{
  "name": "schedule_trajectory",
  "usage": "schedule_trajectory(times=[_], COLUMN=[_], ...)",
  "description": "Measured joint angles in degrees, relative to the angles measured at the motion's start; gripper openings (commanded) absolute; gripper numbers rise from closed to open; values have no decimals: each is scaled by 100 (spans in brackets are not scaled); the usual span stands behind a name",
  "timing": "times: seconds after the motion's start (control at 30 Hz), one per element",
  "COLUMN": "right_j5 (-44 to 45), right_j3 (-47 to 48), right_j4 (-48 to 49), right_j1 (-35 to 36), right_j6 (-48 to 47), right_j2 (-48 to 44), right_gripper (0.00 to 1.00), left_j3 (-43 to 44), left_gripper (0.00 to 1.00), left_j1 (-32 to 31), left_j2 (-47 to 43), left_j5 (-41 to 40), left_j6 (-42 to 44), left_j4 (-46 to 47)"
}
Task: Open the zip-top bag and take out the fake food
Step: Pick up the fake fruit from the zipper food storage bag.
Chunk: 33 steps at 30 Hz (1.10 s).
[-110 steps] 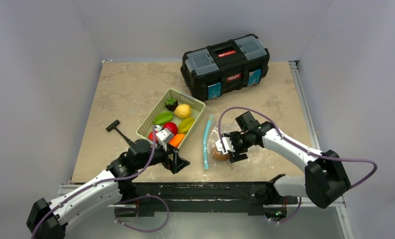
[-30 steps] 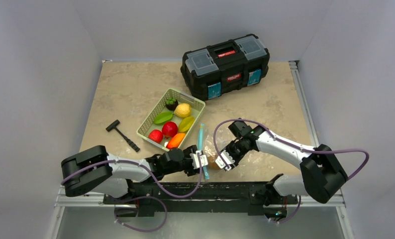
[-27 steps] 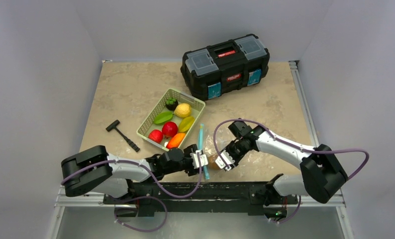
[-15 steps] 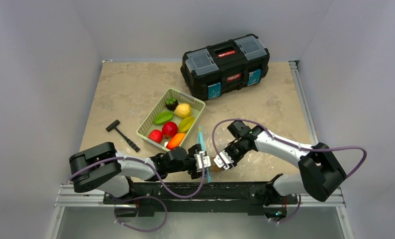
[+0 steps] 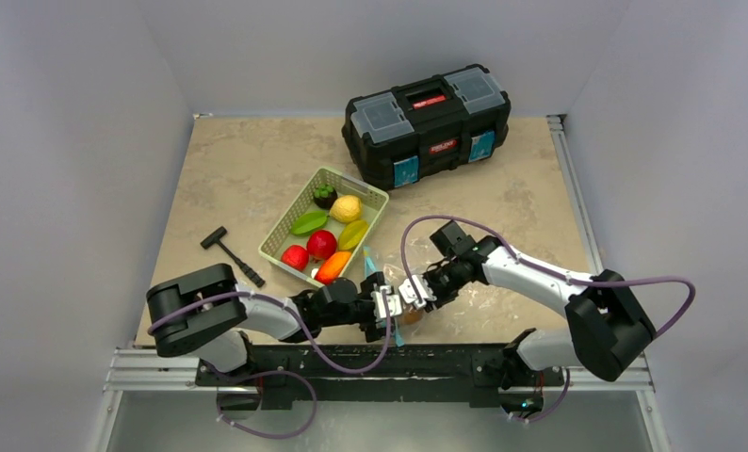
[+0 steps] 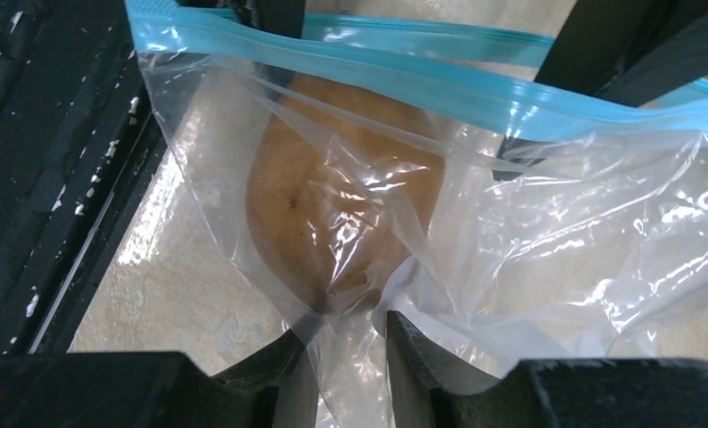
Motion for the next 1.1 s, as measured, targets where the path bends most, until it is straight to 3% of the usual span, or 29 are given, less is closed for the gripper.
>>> schedule_trajectory(times=[0.4, 0.8, 0.9, 1.1], right_j5=[-15, -111, -109, -107], right_j3=[0, 0, 0, 0], right_j4=[157, 96, 61, 46], right_j1=[-109, -208, -232, -254], right_j6=[728, 809, 807, 809], right_j2=[0, 0, 0, 2], right_gripper=[31, 23, 20, 17], left_j3=[7, 111, 140, 160], left_gripper=[98, 97, 91, 64], left_j1=[4, 42, 48, 55], left_j2=[476, 824, 905, 946], left_j5=[48, 208, 256, 271], left_j6=[-407, -616, -649, -708], left_j4=[739, 1178, 1257, 1298])
